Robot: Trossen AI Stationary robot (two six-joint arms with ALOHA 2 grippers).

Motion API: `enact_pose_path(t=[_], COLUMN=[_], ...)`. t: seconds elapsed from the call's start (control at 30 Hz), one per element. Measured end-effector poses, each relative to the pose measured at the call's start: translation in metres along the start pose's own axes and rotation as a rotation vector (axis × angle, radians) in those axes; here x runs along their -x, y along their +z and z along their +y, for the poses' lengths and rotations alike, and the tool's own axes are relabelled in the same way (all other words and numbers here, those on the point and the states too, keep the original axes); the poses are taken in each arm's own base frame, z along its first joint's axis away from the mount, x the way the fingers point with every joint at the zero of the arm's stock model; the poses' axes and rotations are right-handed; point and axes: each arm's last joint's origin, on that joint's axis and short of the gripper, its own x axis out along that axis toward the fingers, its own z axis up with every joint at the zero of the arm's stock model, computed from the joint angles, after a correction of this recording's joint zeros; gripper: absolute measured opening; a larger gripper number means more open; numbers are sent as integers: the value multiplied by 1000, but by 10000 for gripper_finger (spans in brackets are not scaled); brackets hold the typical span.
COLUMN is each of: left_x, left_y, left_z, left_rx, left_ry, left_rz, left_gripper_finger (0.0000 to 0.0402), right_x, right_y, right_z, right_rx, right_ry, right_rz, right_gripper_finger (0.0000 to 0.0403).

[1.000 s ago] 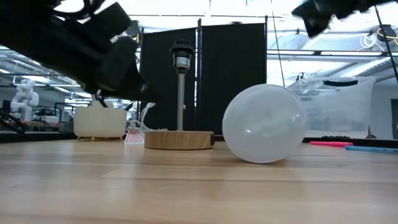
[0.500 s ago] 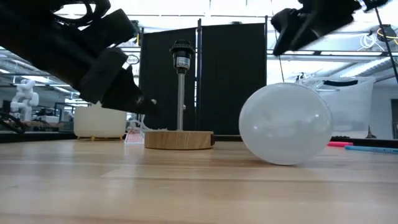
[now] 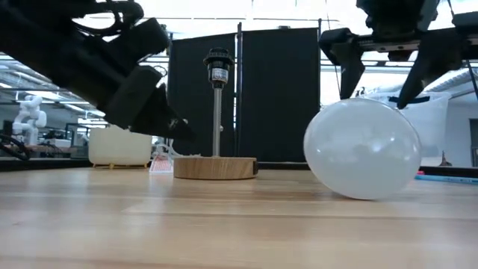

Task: Screw lightbulb
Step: Insert the lightbulb into the desk lamp

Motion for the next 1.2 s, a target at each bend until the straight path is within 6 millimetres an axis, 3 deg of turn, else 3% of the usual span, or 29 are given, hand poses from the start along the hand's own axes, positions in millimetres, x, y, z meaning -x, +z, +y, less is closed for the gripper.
enact_pose_path(t=[0.17,0.37,0.8,1.0,1.2], left_x=[-7,-12,-12,-12,-11], left_y=[2,4,3,3,3], left_z=[5,9,8,8,7], left_rx=[15,29,30,31,28], left_ry=[-2,-8,-20,-21,-35], left_rz=[21,39,44,44,52], left_gripper_finger=[154,154,154,154,154], right_x=[-9,-42,-85,-95,-93], right_y=[-5,-16,-3,5,14], right_z=[2,10,10,6,2], right_rx=[94,217,356,357,351], right_ry=[17,67,22,-22,-61], right_rz=[-22,16,-26,-88,-139], right_gripper_finger=[311,310,308,273,202])
